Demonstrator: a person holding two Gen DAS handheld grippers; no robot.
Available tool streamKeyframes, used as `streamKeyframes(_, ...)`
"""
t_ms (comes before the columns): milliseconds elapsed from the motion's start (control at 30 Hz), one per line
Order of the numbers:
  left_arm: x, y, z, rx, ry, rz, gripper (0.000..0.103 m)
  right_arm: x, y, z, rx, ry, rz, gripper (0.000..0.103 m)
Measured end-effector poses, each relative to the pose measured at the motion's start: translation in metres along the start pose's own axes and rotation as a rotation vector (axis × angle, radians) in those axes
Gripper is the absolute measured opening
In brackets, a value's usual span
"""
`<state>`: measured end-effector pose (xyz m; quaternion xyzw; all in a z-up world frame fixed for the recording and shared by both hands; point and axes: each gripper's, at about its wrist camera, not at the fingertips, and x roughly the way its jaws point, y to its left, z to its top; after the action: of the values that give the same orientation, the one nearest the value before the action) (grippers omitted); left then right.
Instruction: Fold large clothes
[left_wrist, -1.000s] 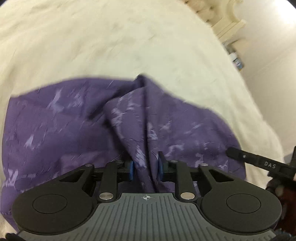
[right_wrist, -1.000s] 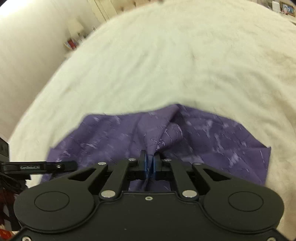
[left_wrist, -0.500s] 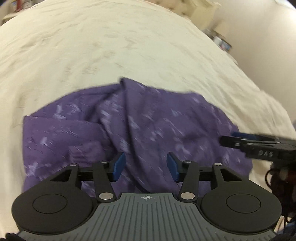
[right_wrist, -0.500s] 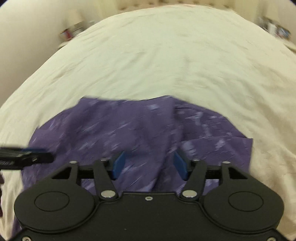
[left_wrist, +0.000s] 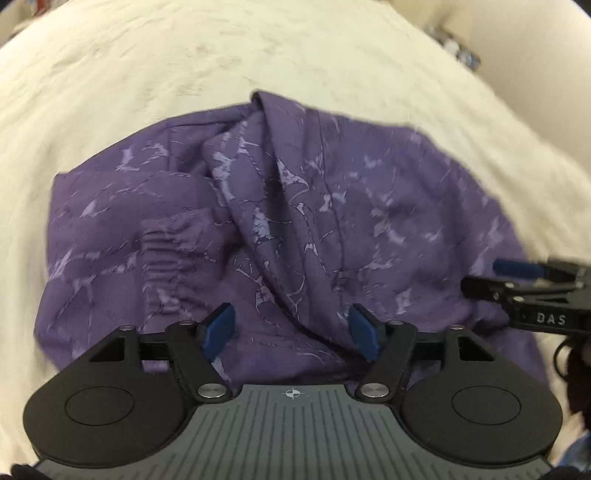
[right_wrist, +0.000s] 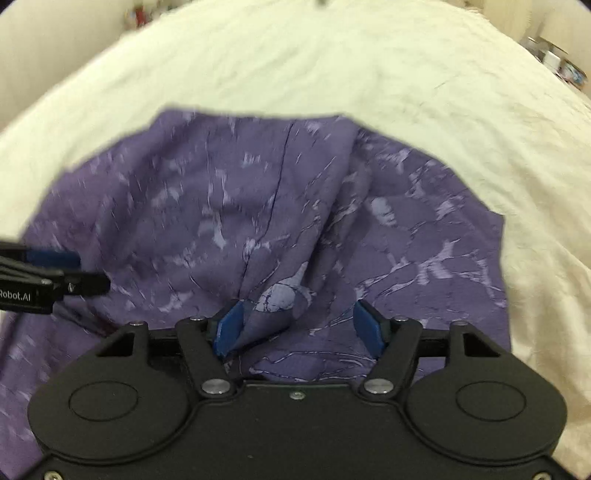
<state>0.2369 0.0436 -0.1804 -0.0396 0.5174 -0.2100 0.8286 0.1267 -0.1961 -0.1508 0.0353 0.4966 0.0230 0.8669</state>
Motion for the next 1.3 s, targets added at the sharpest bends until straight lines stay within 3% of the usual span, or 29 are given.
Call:
streamKeyframes(133,-0.031,0.014,-0.02,-0.071,-0.048,-0.027,0.097,-0.033,-0.024,-0.012,0.073,-0.055,0.052,0.091)
streamKeyframes(300,-0.062,0.023,-0.052,-0.099,-0.053,0.04,0.098,-0.056,-0.049,-0.05,0.123,-0.039,0.079,0.101)
streamKeyframes(567,-0.093,0.037,-0.121,-0.133,0.005,0.162,0.099,-0.087,-0.078,-0.123,0.11,0.037,0.099,0.102)
streamKeyframes(800,-0.105,0.039,-0.173,-0.196,0.044,0.208,0.099,-0.102,-0.098,-0.175,0.108,0.1,0.148,0.102)
streamKeyframes(1067,-0.108,0.042,-0.204,-0.112,0.083,0.172,0.103,-0.116,-0.096,-0.22,0.156,0.14,0.203,0.102)
streamKeyframes(1300,-0.11,0.045,-0.225,-0.041,0.072,0.121,0.103,-0.118,-0.081,-0.254,0.207,0.181,0.18,0.102)
